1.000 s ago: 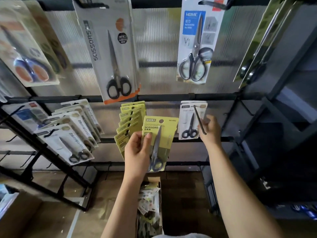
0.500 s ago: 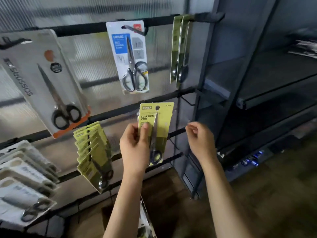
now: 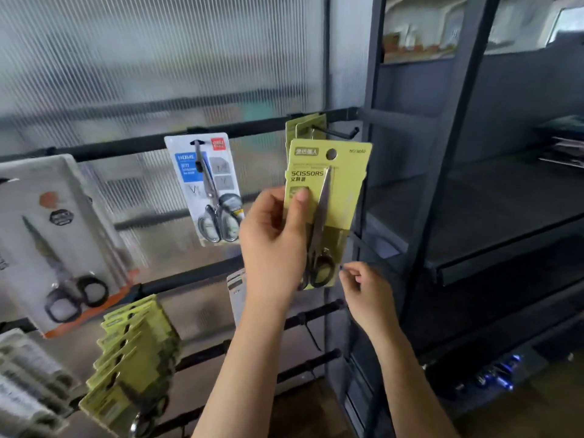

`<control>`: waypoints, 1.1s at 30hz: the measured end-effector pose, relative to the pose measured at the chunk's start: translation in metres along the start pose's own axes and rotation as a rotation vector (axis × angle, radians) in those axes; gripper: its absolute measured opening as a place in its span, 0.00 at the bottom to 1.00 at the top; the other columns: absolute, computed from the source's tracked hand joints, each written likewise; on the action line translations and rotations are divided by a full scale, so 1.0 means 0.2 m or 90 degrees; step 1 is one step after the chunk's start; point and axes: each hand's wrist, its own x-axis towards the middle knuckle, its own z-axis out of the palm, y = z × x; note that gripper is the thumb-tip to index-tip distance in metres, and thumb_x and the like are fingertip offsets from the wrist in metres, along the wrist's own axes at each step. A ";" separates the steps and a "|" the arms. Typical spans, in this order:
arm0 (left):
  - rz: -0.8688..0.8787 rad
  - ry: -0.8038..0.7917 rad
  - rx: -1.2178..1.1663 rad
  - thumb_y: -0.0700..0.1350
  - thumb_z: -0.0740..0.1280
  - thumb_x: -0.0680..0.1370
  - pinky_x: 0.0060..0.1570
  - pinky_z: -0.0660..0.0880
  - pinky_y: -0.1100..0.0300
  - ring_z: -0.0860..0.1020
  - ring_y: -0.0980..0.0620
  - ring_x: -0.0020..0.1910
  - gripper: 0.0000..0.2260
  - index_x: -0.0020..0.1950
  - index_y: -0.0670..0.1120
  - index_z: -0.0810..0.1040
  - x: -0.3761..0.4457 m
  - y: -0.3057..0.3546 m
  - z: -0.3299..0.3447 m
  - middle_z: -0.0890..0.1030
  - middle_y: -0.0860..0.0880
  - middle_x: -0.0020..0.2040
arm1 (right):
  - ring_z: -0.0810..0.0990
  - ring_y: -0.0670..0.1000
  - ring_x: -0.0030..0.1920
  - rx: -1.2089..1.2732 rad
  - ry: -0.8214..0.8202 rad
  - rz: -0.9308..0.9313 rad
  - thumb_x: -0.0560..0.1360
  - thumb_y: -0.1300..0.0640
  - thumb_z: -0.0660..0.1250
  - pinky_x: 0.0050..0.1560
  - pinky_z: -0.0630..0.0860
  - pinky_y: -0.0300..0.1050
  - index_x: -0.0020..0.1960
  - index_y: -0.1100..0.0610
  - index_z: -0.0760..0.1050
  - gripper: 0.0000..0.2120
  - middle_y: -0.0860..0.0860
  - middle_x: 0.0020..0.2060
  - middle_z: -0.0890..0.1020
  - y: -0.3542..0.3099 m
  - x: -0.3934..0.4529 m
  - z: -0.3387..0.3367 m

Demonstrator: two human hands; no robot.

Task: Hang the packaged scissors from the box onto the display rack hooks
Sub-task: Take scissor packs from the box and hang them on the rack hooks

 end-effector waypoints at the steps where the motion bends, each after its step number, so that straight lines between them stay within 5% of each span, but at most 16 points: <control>1: 0.011 -0.005 0.002 0.42 0.66 0.78 0.34 0.69 0.66 0.72 0.58 0.33 0.08 0.39 0.48 0.76 0.02 0.02 0.04 0.77 0.51 0.34 | 0.77 0.52 0.57 0.004 -0.006 0.001 0.79 0.54 0.62 0.51 0.70 0.40 0.59 0.58 0.76 0.12 0.53 0.55 0.80 0.01 0.02 -0.01; 5: 0.029 -0.008 0.009 0.42 0.67 0.77 0.31 0.67 0.67 0.70 0.58 0.30 0.09 0.37 0.48 0.77 0.08 0.04 0.17 0.76 0.51 0.31 | 0.77 0.52 0.57 0.013 -0.042 0.014 0.79 0.55 0.62 0.49 0.66 0.36 0.60 0.58 0.75 0.12 0.53 0.55 0.79 0.07 0.08 -0.04; 11: -0.020 0.071 0.011 0.42 0.67 0.77 0.28 0.63 0.71 0.66 0.63 0.26 0.11 0.34 0.48 0.76 0.07 0.00 0.26 0.71 0.59 0.25 | 0.77 0.49 0.55 0.015 -0.066 -0.003 0.77 0.54 0.62 0.54 0.74 0.44 0.58 0.55 0.76 0.11 0.50 0.54 0.80 0.14 0.14 -0.09; 17: -0.037 0.127 0.038 0.44 0.67 0.77 0.29 0.62 0.63 0.64 0.56 0.28 0.13 0.38 0.36 0.76 0.11 -0.06 0.30 0.70 0.47 0.30 | 0.78 0.48 0.52 0.010 -0.097 -0.011 0.77 0.53 0.61 0.50 0.76 0.45 0.50 0.52 0.75 0.06 0.48 0.48 0.79 0.20 0.17 -0.07; 27: -0.034 0.171 0.101 0.46 0.67 0.76 0.32 0.60 0.58 0.61 0.53 0.30 0.16 0.35 0.36 0.72 0.32 -0.27 0.30 0.66 0.50 0.29 | 0.76 0.46 0.55 -0.058 -0.164 -0.035 0.79 0.51 0.60 0.46 0.64 0.35 0.62 0.52 0.73 0.14 0.48 0.57 0.76 0.19 0.18 -0.04; 29: -0.030 0.164 0.142 0.46 0.67 0.76 0.33 0.66 0.61 0.68 0.56 0.29 0.10 0.39 0.41 0.77 0.33 -0.28 0.29 0.73 0.53 0.30 | 0.75 0.47 0.55 -0.049 -0.182 -0.031 0.79 0.50 0.60 0.47 0.65 0.36 0.63 0.52 0.73 0.14 0.49 0.58 0.76 0.21 0.18 -0.01; 33: 0.027 0.163 0.268 0.45 0.67 0.77 0.53 0.74 0.63 0.79 0.55 0.51 0.13 0.60 0.42 0.77 0.22 -0.30 0.21 0.82 0.50 0.51 | 0.75 0.48 0.58 -0.077 -0.226 -0.025 0.79 0.51 0.61 0.49 0.66 0.35 0.63 0.53 0.73 0.14 0.50 0.59 0.76 0.27 0.11 0.09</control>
